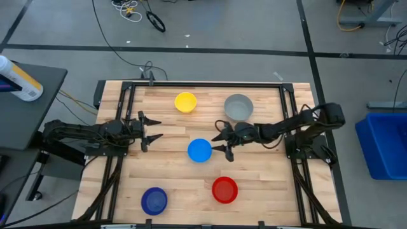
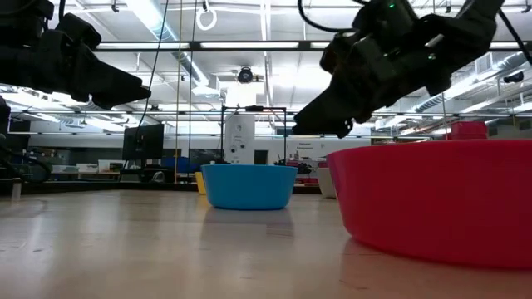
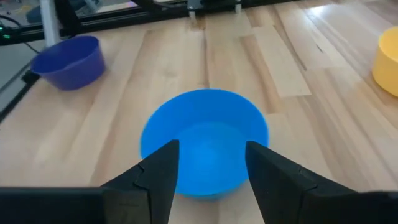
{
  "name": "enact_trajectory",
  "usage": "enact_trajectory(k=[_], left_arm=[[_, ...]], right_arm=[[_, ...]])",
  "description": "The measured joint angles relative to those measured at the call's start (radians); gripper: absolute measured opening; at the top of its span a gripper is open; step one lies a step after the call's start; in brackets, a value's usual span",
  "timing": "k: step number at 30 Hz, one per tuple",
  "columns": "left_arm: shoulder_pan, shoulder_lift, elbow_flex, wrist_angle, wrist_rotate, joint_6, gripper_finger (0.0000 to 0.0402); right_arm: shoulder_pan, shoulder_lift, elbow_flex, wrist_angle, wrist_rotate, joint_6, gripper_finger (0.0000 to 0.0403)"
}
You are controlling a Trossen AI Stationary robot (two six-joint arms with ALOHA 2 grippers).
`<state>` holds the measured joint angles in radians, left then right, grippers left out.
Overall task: Nest bowls inside each other
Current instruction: Stack the blue bowl on the gray bowl
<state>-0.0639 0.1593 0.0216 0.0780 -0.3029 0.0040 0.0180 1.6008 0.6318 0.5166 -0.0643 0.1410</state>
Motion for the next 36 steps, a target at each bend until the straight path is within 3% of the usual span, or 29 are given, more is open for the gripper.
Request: enact_trajectory(k=[8,22,36], left_arm=[[0.000,0.000,0.000,-0.001,0.000,0.003,0.0286],[0.000,0.000,0.000,-0.001,0.000,0.004,0.0286],[0.000,0.000,0.000,-0.005,0.000,0.002,0.0286]], right_arm=[[-0.067,0.071,0.003,0.027,-0.027,0.005,0.0199],[-0.046,0.190,0.091,0.050,-0.076,0.021,0.0200],[-0.048,0.200,0.091,0.019,-0.038,0.025,0.0195]])
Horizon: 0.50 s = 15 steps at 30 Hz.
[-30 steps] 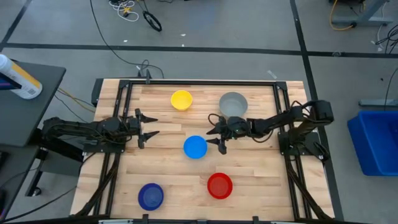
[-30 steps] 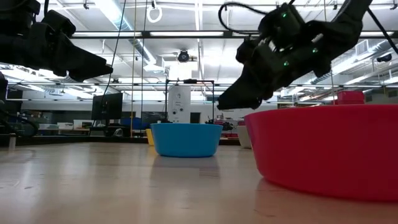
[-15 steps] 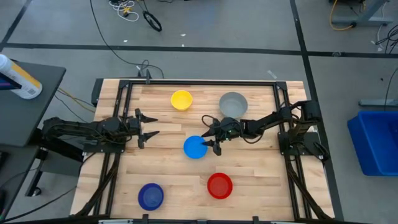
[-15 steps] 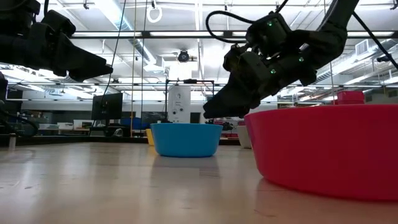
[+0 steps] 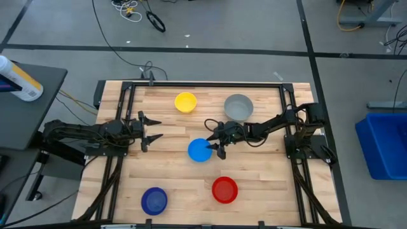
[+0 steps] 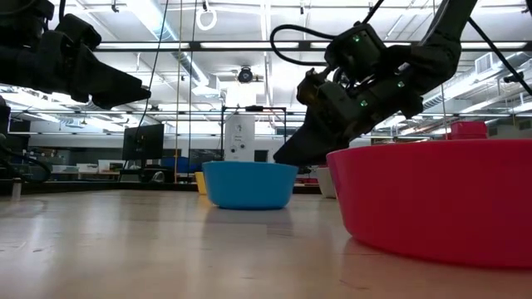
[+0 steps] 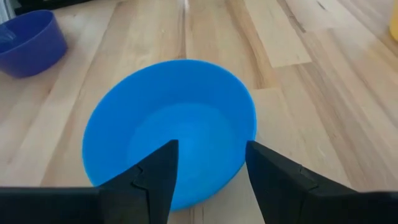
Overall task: Nest bowls inside each other
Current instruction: Stack the blue bowl on the gray bowl
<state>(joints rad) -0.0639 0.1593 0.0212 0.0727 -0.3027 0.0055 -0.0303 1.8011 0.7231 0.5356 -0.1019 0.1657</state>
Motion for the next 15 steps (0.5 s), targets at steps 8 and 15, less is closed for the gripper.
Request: enact_trajectory(k=[8,15], left_arm=[[0.000,0.000,0.000,-0.002,0.000,-0.001,0.0286],[0.000,0.000,0.000,-0.007,0.000,-0.001,0.0286]], right_arm=[[-0.006,0.000,0.000,-0.001,0.057,-0.024,0.0209],[-0.011,0.000,0.000,-0.025,0.045,-0.012,0.0205]])
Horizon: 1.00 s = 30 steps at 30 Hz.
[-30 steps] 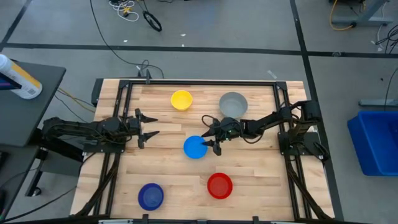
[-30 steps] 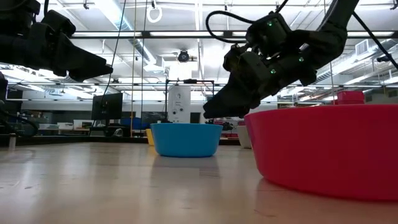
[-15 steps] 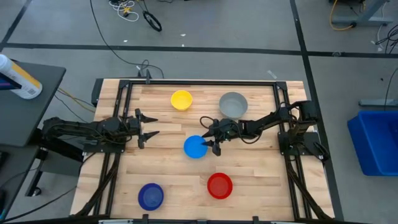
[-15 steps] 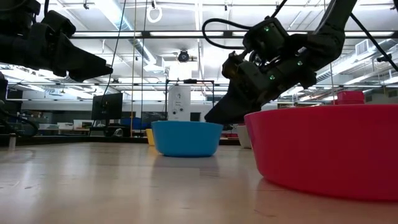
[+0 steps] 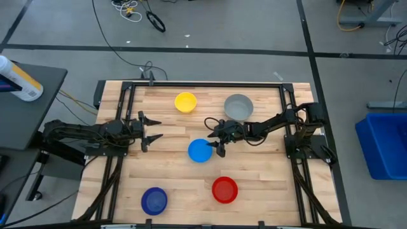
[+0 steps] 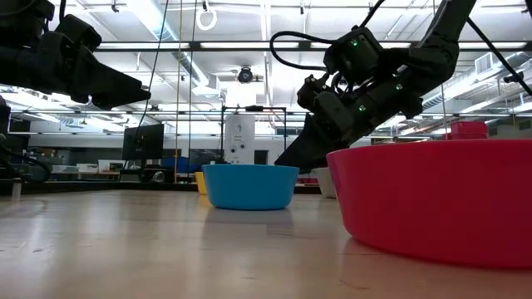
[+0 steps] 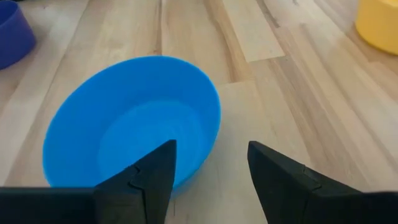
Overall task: Nest bowls inside each other
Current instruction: Stack the blue bowl on the gray bowl
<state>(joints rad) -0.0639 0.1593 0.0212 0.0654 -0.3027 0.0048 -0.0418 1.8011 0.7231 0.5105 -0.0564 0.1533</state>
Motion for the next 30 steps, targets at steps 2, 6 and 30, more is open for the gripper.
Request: enact_trajectory(k=[2,6,30], left_arm=[[0.000,0.000,0.000,0.000,0.000,0.000,0.0286],[0.000,0.000,0.000,0.000,0.000,0.000,0.0286],[0.000,0.000,0.000,-0.009,0.000,0.000,0.0286]], right_arm=[[0.001,0.000,0.000,-0.005,-0.007,0.006,0.0202],[0.013,0.000,0.000,-0.013,-0.008,0.014,0.0194],[0.031,0.000,0.000,-0.030,-0.006,0.027,0.0096]])
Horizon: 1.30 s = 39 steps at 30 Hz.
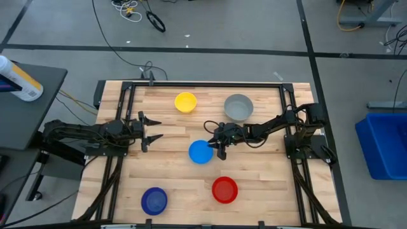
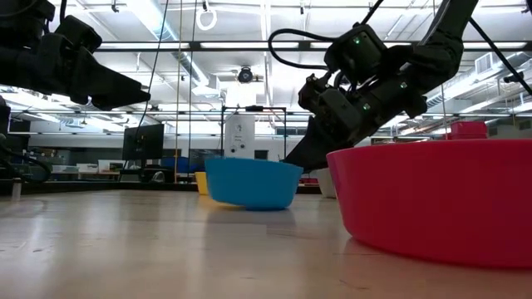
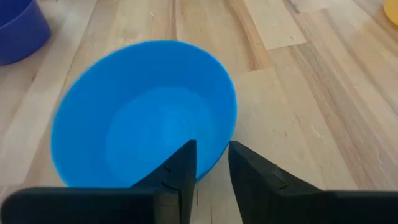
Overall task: Nest bowls inside each other
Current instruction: Stack the blue bowl on the gray bowl
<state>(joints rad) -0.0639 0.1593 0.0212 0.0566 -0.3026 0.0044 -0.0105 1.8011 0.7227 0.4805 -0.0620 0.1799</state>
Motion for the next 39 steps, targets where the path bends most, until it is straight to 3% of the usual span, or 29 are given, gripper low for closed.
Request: enact_trajectory(k=[15,29,39], left_arm=[[0.000,0.000,0.000,-0.011,0.000,0.000,0.0286],[0.000,0.000,0.000,-0.012,0.000,0.000,0.0286],[0.000,0.000,0.000,-0.013,0.000,0.000,0.0286]], right_arm=[[0.012,0.000,0.000,-0.006,-0.021,-0.038,0.0100],[0.011,0.000,0.000,-0.005,-0.019,-0.022,0.0166],[0.011,0.047,0.028,-0.005,-0.027,-0.008,0.0139]])
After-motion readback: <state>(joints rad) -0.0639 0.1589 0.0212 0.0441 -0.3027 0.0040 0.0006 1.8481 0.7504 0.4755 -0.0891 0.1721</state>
